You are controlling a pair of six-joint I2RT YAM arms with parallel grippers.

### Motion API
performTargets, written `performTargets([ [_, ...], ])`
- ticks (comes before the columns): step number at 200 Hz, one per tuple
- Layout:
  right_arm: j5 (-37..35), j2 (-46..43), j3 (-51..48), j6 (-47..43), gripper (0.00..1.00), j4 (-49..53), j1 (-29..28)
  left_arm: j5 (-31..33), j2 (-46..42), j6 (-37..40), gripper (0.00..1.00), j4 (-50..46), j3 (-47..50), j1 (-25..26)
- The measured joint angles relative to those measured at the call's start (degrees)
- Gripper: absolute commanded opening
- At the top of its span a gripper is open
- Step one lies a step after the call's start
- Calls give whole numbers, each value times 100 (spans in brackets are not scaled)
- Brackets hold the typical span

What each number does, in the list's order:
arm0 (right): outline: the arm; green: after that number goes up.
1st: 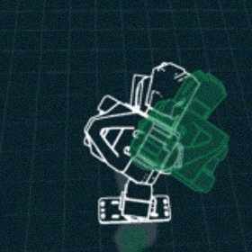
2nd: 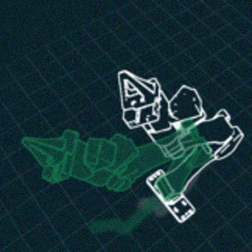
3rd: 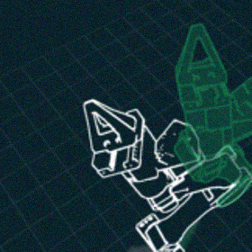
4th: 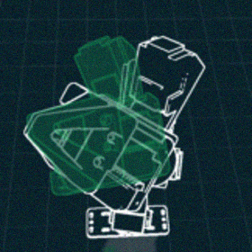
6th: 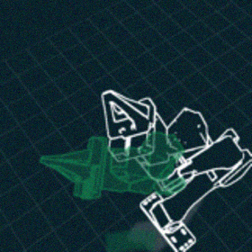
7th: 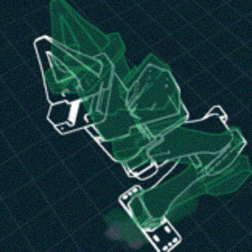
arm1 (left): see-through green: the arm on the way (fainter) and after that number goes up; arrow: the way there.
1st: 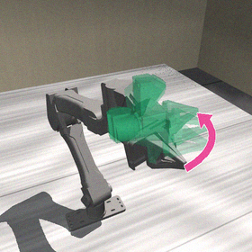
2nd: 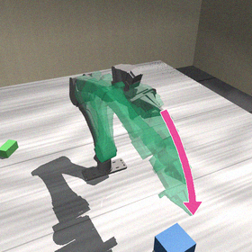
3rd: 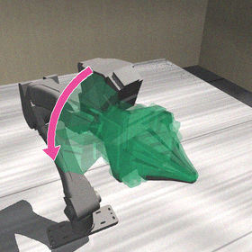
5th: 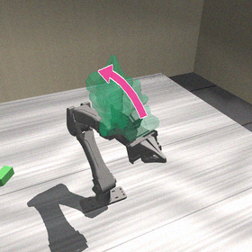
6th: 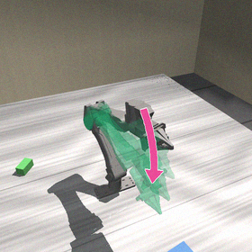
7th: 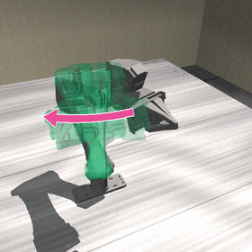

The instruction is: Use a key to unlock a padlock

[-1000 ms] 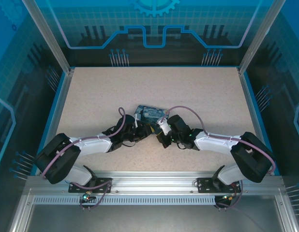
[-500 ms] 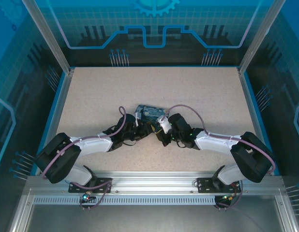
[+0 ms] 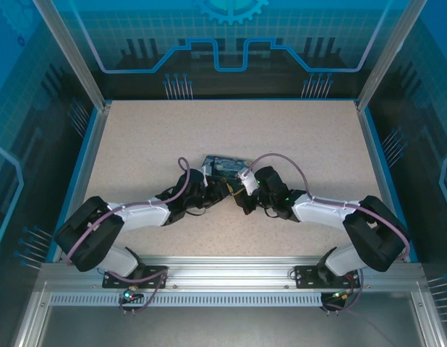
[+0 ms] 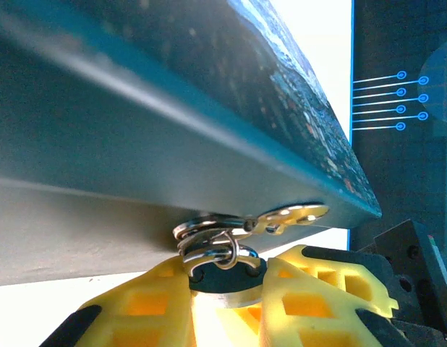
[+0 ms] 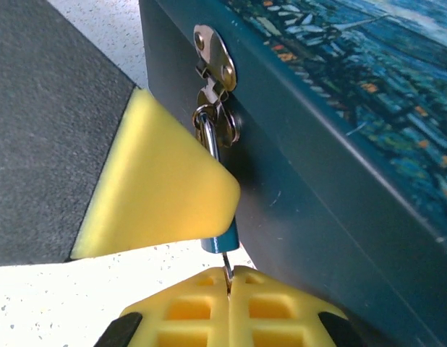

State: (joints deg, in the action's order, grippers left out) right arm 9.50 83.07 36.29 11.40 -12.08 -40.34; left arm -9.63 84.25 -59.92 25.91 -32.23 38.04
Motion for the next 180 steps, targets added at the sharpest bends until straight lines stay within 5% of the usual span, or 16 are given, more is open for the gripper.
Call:
performTargets([
  [90, -76, 273, -457, 396, 0, -271, -15, -70, 831, -190, 11, 459, -2, 192],
  [180, -92, 472, -590, 682, 0, -780, -26, -7, 813, -269, 57, 647, 48, 291],
])
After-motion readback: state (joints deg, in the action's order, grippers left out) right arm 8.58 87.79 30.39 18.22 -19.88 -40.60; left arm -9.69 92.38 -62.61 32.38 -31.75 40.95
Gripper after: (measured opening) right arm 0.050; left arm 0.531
